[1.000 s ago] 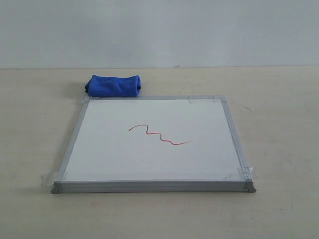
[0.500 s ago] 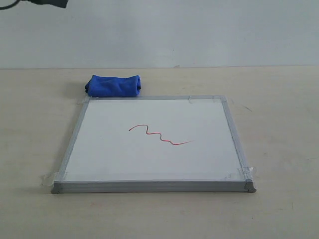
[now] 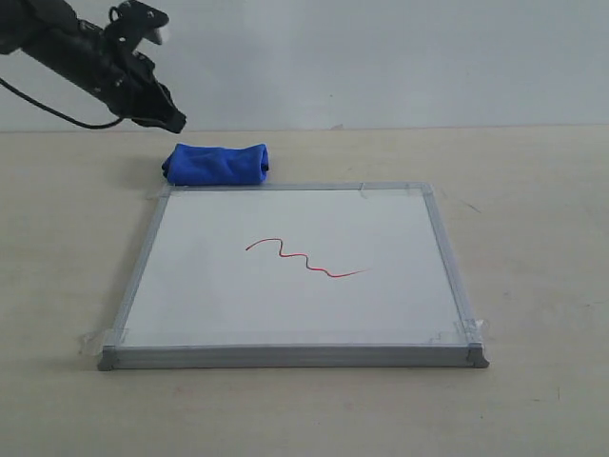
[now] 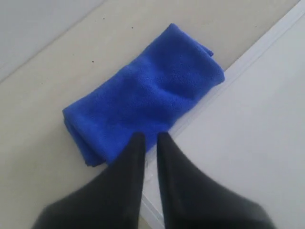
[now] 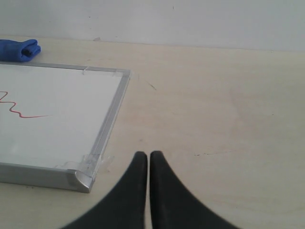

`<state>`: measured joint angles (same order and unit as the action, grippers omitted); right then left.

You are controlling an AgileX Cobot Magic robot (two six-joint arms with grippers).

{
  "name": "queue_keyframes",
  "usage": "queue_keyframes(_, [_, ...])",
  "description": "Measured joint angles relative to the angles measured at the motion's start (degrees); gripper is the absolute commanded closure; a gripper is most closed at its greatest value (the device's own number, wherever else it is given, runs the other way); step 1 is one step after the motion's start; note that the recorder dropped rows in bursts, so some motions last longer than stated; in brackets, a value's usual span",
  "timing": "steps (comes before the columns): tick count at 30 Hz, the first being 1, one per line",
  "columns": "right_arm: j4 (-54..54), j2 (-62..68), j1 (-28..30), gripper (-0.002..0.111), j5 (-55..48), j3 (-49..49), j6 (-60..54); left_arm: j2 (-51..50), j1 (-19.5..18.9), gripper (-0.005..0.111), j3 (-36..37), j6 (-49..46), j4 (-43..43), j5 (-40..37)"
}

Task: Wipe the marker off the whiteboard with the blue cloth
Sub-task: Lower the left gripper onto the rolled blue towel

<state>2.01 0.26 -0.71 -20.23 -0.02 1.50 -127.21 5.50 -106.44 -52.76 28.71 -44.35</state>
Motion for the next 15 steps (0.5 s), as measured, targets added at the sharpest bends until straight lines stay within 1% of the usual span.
queue_keyframes(4, [0.0,0.0,0.0,0.109,0.0,0.0,0.0,-2.5,1.8,0.05,-1.3,0.4,-0.8,3.4])
queue_keyframes(6, [0.0,0.0,0.0,0.109,0.0,0.0,0.0,-3.3,2.4,0.041,-2.1,1.9,-0.8,5.6])
queue_keyframes(8, [0.0,0.0,0.0,0.109,0.0,0.0,0.0,-4.2,2.7,0.037,-3.2,3.6,-0.8,7.3])
queue_keyframes(15, [0.0,0.0,0.0,0.109,0.0,0.0,0.0,-7.9,3.8,0.037,-3.7,8.2,-0.8,10.3])
